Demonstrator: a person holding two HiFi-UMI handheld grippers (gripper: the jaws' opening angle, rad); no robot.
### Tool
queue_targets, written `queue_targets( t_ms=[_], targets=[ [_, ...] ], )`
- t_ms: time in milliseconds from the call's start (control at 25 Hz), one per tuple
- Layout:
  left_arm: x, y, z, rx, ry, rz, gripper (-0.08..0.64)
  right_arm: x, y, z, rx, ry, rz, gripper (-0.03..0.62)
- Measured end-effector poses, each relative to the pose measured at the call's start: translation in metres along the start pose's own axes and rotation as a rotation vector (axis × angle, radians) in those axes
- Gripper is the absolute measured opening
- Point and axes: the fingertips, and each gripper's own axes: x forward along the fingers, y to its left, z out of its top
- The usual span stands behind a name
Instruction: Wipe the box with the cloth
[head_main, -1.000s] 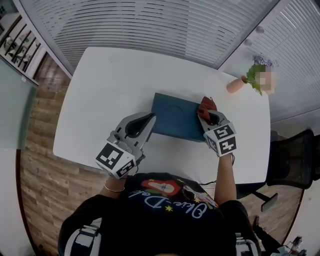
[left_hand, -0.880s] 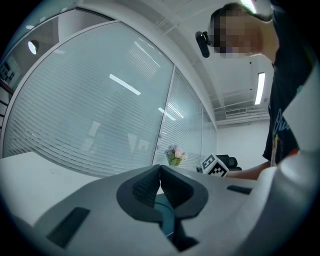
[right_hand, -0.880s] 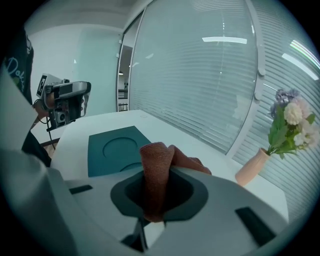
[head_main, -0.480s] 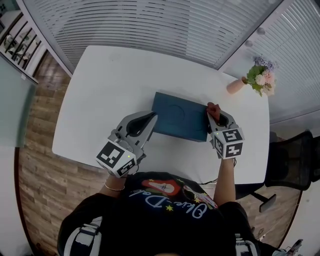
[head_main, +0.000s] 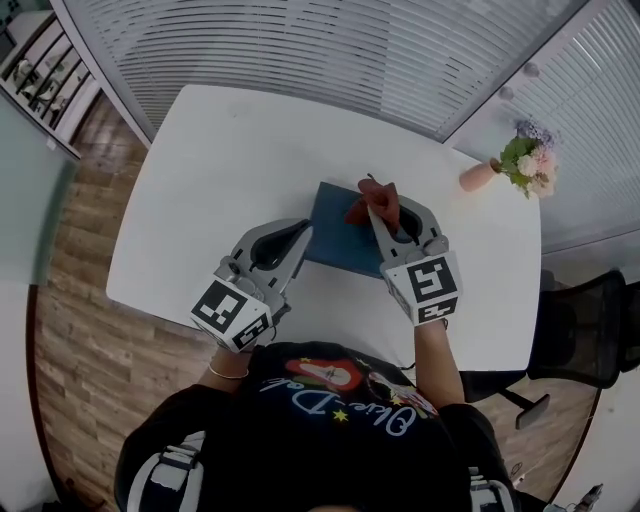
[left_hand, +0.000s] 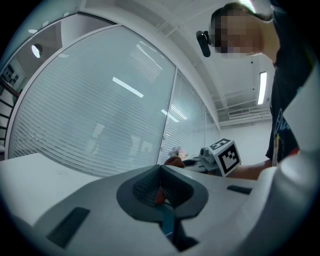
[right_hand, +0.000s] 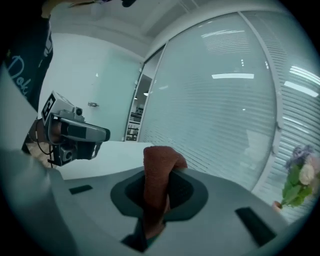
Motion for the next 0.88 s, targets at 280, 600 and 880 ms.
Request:
queue_targets(
  t_ms=[280,600,880],
  targets=[
    [-0.018,0.012,0.005,0.004,-0.010,0.054,0.005,0.052,0.091,0.000,-0.116,0.057,0.269,0.043],
    [-0.030,0.015,0.005,0.006,-0.004,0.087,0.005,0.062,0.128,-0.042,-0.183,0.221,0.392,0.043],
    [-0.027,0.002,0.007,0.019,-0.001,0.088,0.005,0.055,0.115,-0.054,-0.185,0.253,0.388,0.042]
  ],
)
